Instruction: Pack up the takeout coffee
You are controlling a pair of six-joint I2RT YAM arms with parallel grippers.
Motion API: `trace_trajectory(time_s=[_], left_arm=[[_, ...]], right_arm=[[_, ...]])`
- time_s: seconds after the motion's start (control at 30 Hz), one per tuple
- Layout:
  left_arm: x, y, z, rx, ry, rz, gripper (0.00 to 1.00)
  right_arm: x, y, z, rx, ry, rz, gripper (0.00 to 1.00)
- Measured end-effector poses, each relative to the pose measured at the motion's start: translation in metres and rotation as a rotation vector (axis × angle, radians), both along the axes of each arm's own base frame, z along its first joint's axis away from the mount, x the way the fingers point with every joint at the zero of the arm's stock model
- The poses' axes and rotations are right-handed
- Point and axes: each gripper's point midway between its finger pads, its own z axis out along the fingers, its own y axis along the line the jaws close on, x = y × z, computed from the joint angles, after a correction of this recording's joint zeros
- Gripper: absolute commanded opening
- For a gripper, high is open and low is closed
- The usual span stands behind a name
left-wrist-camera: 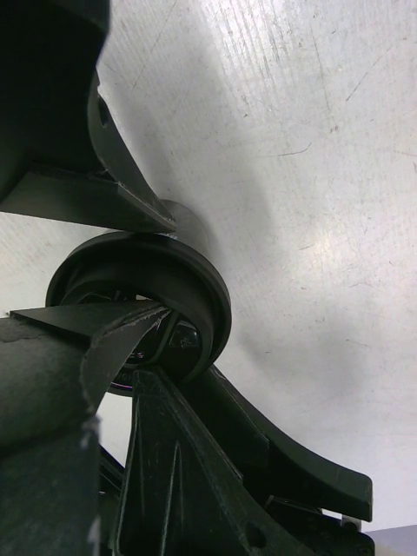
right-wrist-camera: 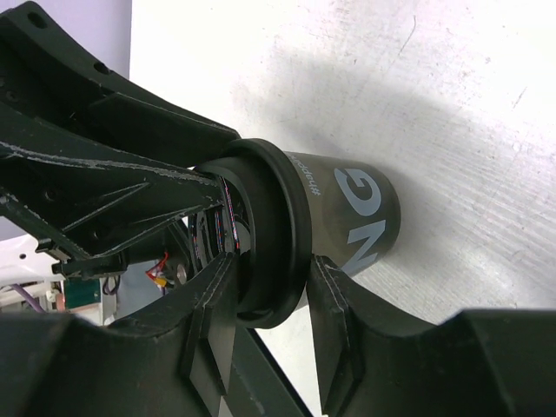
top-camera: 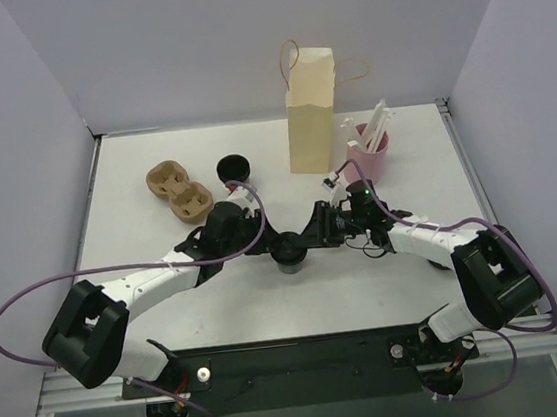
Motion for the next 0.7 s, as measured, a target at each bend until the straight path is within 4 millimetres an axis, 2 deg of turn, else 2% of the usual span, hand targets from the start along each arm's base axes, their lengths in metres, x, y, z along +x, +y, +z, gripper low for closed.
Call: trace_trajectory(time_s=[0.23,0.43,0.53,0.7], left_arm=[[-0.003,0.002,0.0,-0.041,-0.014,0.05,0.45],[-0.006,0.003,0.0,-0.072,-0.015,0.109,0.45],[-0.006,0.002,0.0,-0.081,-0.006,0.133,0.45],[-0.01,-0.003,0.0,-0.088,0.004,0.145,0.45]], right_arm=[[0.003,0.0,0.002,0.02,-0.052,0.014,0.24],[0.007,-0.001,0.006,-0.027,-0.047,0.027,0.4],[0.009,-0.003,0.007,-0.055,-0.024,0.013,0.57],[0.017,-0.004,0.019,-0.064,-0.026,-0.02,0.64]])
